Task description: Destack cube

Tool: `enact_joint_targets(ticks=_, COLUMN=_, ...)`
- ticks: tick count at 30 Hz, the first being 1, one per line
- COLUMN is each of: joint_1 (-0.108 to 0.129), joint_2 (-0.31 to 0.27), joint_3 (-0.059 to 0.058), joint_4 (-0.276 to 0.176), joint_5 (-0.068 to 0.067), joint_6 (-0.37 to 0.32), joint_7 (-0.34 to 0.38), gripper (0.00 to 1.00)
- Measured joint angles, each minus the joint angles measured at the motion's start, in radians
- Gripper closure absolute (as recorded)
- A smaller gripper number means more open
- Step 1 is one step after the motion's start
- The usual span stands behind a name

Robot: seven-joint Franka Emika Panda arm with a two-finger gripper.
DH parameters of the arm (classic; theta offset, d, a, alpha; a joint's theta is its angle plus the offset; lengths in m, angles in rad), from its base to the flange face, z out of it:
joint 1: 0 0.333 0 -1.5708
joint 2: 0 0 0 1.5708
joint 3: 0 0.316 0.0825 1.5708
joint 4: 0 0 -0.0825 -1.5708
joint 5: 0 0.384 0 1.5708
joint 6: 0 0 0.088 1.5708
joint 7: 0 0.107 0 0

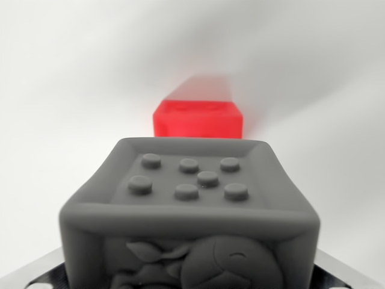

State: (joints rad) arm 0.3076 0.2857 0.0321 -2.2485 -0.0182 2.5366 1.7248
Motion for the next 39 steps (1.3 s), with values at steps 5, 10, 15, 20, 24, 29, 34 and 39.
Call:
enact_joint_targets(ticks=5, joint_1=0.0, joint_2=-0.03, joint_3=0.0, joint_4=0.0, joint_5=0.001, joint_6=-0.03, joint_7=-0.001, gripper=1.0)
enact_joint_targets(ticks=10, joint_1=0.0, joint_2=-0.061, joint_3=0.0, joint_4=0.004, joint_5=0.003, joint_6=-0.065, joint_7=-0.002, gripper=1.0)
enact_joint_targets(ticks=15, joint_1=0.0, joint_2=-0.088, joint_3=0.001, joint_4=0.009, joint_5=0.004, joint_6=-0.097, joint_7=-0.002, gripper=1.0)
enact_joint_targets(ticks=20, joint_1=0.0, joint_2=-0.118, joint_3=0.001, joint_4=0.017, joint_5=0.006, joint_6=-0.134, joint_7=-0.003, gripper=1.0)
enact_joint_targets(ticks=24, joint_1=-0.001, joint_2=-0.138, joint_3=0.001, joint_4=0.02, joint_5=0.007, joint_6=-0.151, joint_7=-0.009, gripper=1.0)
enact_joint_targets(ticks=29, joint_1=-0.01, joint_2=-0.137, joint_3=-0.003, joint_4=0.004, joint_5=0.007, joint_6=-0.146, joint_7=-0.03, gripper=1.0)
enact_joint_targets(ticks=34, joint_1=-0.02, joint_2=-0.138, joint_3=-0.007, joint_4=-0.012, joint_5=0.008, joint_6=-0.133, joint_7=-0.054, gripper=1.0)
enact_joint_targets(ticks=39, joint_1=-0.03, joint_2=-0.142, joint_3=-0.011, joint_4=-0.03, joint_5=0.009, joint_6=-0.119, joint_7=-0.078, gripper=1.0)
